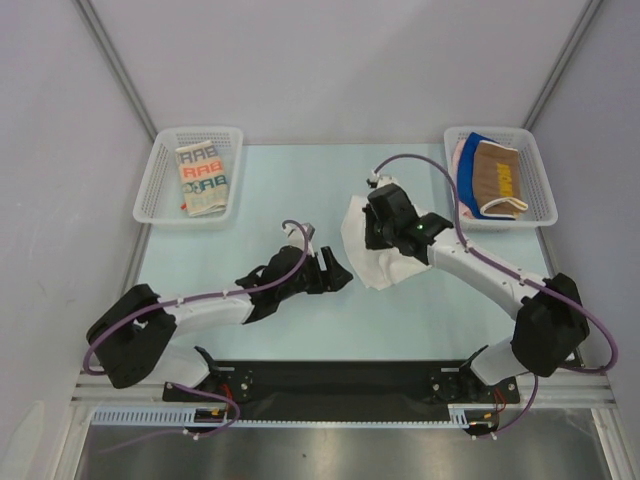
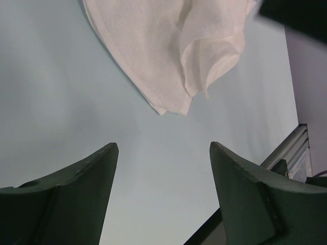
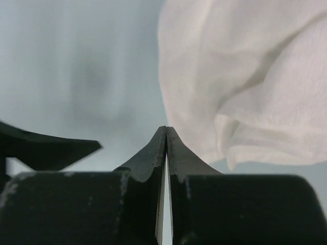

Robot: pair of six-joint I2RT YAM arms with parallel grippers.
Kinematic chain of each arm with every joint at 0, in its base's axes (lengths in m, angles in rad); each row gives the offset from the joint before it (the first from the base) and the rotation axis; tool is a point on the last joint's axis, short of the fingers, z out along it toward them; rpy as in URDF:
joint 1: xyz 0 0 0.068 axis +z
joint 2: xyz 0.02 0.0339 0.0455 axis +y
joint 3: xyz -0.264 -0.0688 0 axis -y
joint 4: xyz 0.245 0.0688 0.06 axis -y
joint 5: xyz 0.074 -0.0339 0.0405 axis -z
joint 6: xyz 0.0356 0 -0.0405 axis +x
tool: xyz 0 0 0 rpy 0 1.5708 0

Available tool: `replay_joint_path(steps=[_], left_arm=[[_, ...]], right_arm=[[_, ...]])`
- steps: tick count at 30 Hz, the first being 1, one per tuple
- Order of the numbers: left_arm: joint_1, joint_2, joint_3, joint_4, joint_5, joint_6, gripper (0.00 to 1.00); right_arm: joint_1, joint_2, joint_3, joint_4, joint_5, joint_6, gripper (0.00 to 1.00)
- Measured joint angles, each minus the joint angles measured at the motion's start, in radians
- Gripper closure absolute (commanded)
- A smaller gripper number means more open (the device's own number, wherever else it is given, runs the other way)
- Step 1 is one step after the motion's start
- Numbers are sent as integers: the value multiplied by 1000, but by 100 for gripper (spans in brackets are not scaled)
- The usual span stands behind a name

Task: Fold and stack the towels
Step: Move the towel to the center of the board, then flatten out the crumpled towel

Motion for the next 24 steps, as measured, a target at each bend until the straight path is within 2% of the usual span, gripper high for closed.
replay_joint_path(steps=[6,12,14,17,24], left_arm=[[0,-87,-11,-37,-49,-2,11],[19,-128,-39,-39,-58,-2,6],[33,-128,-56,-42,-58,-2,0],[42,-129,-69,-51,-58,2,0],[44,-175,-74,-53,-64,21,0]], right_arm=[[13,79,-161,-22,35,3,93],[24,156,-182,-26,88,-7,92],[34,181,-182,-30,121,-8,91],[51,211,-181,-41,172,-11,89],[69,227,-181,-74,259,-16,75]])
